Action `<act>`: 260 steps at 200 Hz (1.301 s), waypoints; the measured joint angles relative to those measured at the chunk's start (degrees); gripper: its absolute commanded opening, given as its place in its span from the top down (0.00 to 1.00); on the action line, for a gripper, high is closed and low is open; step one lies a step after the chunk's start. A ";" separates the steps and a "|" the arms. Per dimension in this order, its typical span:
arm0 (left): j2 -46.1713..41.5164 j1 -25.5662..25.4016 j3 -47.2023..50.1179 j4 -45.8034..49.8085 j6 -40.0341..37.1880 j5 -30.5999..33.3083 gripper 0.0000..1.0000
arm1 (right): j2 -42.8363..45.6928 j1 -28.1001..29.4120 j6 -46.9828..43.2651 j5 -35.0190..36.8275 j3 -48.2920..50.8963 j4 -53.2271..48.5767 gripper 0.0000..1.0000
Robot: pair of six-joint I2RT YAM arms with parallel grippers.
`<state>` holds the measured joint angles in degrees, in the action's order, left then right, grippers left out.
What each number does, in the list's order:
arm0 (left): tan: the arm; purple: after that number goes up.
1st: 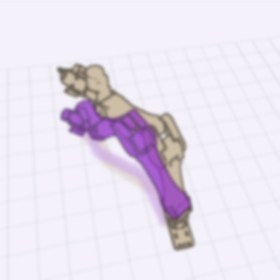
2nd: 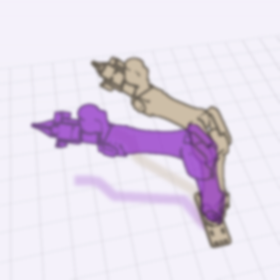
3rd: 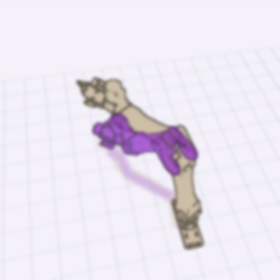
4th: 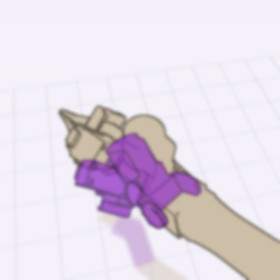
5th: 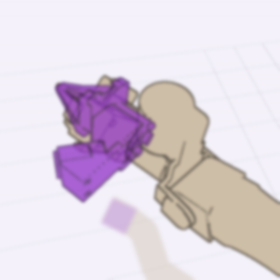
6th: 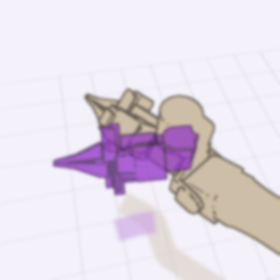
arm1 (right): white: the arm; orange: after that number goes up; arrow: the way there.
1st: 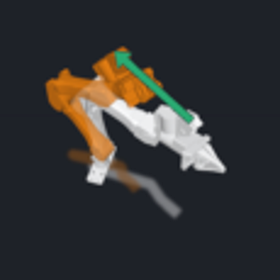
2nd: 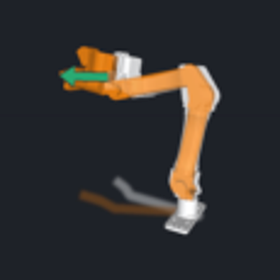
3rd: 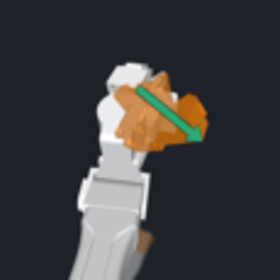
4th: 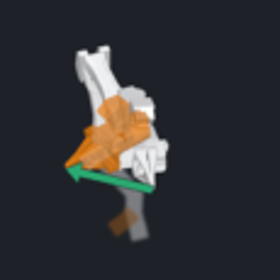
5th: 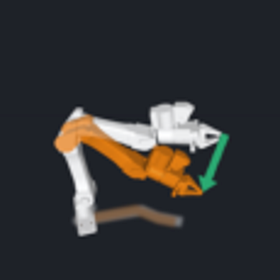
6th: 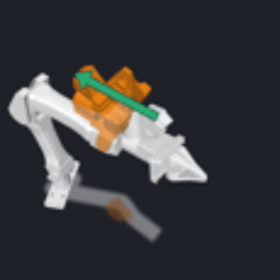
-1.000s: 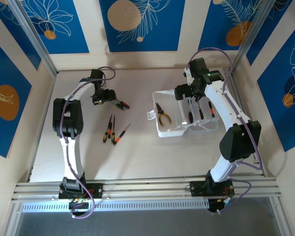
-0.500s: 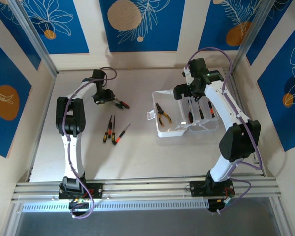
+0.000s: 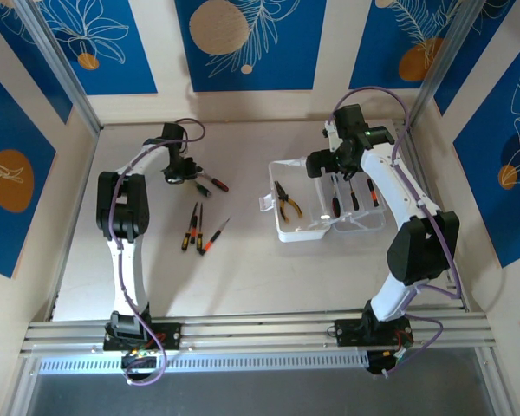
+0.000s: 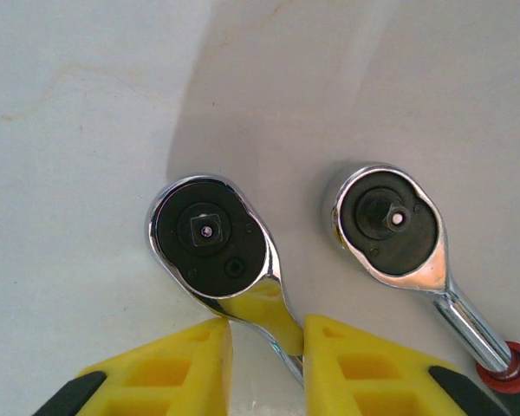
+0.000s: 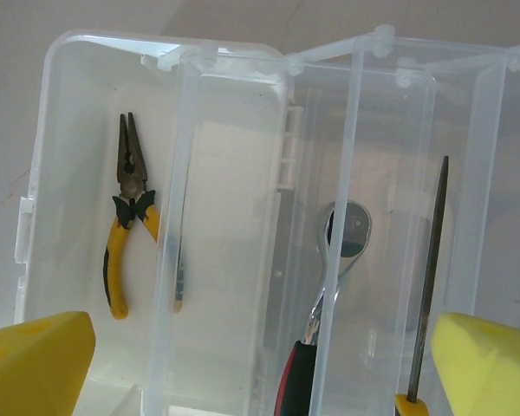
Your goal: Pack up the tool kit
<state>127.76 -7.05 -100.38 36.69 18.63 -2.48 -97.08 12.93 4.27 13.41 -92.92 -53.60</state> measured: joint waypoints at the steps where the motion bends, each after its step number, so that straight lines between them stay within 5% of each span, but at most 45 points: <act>1: 0.00 0.00 0.00 0.00 -0.02 0.00 0.74 | 0.00 0.00 0.00 0.00 0.02 0.00 0.01; 44: 0.02 0.04 -0.63 1.55 -2.75 1.55 0.64 | 0.11 -0.33 0.35 -0.39 0.17 0.04 0.01; 130: 1.22 -0.37 -3.48 5.97 -5.77 5.99 0.63 | 0.33 -0.44 0.37 -1.29 1.18 0.28 0.01; 172: 2.84 -0.72 -6.36 8.72 -7.23 7.10 0.52 | 0.87 -0.66 0.39 -1.73 1.25 0.31 0.01; 214: 2.91 -1.22 -6.67 9.49 -7.23 7.69 0.51 | 1.07 -0.81 0.57 -2.10 1.57 0.42 0.01; 238: 2.95 -1.42 -6.80 10.14 -7.19 7.67 0.58 | 1.07 -0.96 0.57 -2.34 1.57 0.42 0.01; 260: 3.17 -1.90 -7.39 11.08 -7.21 7.45 0.77 | 1.07 -0.96 0.59 -2.56 1.57 0.42 0.01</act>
<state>130.93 -8.95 -107.77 47.77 11.42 4.97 -96.01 11.97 4.86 10.85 -91.35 -53.19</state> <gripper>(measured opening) 0.297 0.993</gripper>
